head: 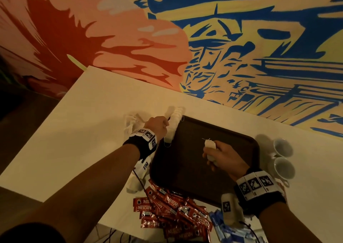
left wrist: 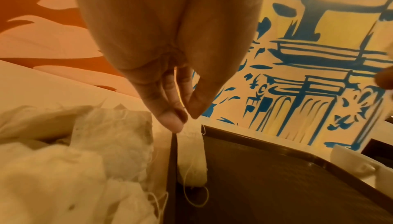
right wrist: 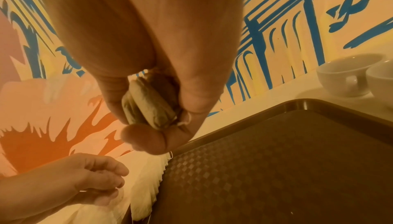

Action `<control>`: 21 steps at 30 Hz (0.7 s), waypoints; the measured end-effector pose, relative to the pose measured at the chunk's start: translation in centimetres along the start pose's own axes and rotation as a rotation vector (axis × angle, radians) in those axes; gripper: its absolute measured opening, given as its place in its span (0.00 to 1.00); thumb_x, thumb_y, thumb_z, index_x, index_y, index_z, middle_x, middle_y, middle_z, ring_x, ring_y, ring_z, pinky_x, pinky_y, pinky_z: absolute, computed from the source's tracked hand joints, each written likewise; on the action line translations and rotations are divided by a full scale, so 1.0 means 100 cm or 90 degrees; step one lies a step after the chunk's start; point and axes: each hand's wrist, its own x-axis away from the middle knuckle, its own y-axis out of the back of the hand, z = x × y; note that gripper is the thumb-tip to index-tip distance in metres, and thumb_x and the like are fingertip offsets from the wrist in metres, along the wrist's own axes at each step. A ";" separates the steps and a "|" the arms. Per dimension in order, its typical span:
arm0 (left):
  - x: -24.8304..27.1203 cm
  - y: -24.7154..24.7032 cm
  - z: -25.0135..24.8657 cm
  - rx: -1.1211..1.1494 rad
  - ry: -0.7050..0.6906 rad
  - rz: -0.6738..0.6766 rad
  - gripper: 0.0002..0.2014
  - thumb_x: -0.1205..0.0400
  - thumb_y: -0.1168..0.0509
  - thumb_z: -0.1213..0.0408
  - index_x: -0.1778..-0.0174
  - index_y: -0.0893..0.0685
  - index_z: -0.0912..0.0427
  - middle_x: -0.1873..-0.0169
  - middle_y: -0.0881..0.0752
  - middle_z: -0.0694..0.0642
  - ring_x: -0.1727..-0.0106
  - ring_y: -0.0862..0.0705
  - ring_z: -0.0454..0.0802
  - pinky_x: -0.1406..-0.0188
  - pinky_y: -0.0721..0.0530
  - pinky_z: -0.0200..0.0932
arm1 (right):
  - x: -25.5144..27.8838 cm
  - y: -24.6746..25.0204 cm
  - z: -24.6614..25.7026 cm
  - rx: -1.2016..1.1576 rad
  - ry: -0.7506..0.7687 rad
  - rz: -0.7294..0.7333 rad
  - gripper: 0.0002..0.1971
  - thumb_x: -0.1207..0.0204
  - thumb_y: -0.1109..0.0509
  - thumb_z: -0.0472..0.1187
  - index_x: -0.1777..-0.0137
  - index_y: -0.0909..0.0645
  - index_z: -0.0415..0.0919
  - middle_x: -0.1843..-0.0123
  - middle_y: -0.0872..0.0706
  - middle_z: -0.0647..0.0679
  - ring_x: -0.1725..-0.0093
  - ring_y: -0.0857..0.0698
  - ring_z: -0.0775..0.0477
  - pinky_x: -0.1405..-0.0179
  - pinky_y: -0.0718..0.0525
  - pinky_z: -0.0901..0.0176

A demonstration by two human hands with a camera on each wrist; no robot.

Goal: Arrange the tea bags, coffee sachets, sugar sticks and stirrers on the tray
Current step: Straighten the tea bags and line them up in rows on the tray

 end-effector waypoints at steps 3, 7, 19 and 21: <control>0.017 -0.011 -0.001 -0.077 -0.031 0.079 0.08 0.19 0.35 0.63 0.54 0.13 0.46 0.48 0.13 0.46 0.43 0.14 0.50 0.49 0.22 0.38 | -0.001 -0.004 0.002 -0.013 0.004 0.003 0.09 0.13 0.33 0.42 0.37 0.21 0.43 0.48 0.12 0.42 0.59 0.15 0.48 0.67 0.16 0.59; 0.029 -0.029 -0.002 -0.171 -0.022 0.167 0.15 0.16 0.33 0.59 0.35 0.13 0.57 0.38 0.13 0.55 0.37 0.16 0.56 0.37 0.19 0.44 | -0.002 -0.008 0.002 -0.037 0.015 0.001 0.09 0.14 0.32 0.43 0.37 0.20 0.42 0.49 0.12 0.41 0.59 0.15 0.48 0.68 0.15 0.58; 0.078 -0.024 -0.010 0.013 -0.023 0.052 0.14 0.17 0.31 0.56 0.36 0.13 0.52 0.42 0.15 0.43 0.40 0.18 0.43 0.39 0.24 0.39 | 0.018 0.001 0.001 -0.263 0.018 0.135 0.12 0.13 0.38 0.39 0.39 0.18 0.32 0.48 0.14 0.35 0.58 0.13 0.42 0.64 0.13 0.53; 0.093 -0.017 -0.021 0.081 -0.050 0.011 0.11 0.16 0.31 0.57 0.39 0.12 0.51 0.44 0.15 0.42 0.45 0.19 0.39 0.41 0.25 0.37 | 0.021 0.003 0.003 -0.285 0.028 0.167 0.15 0.12 0.44 0.36 0.39 0.17 0.31 0.48 0.15 0.33 0.58 0.13 0.42 0.64 0.12 0.52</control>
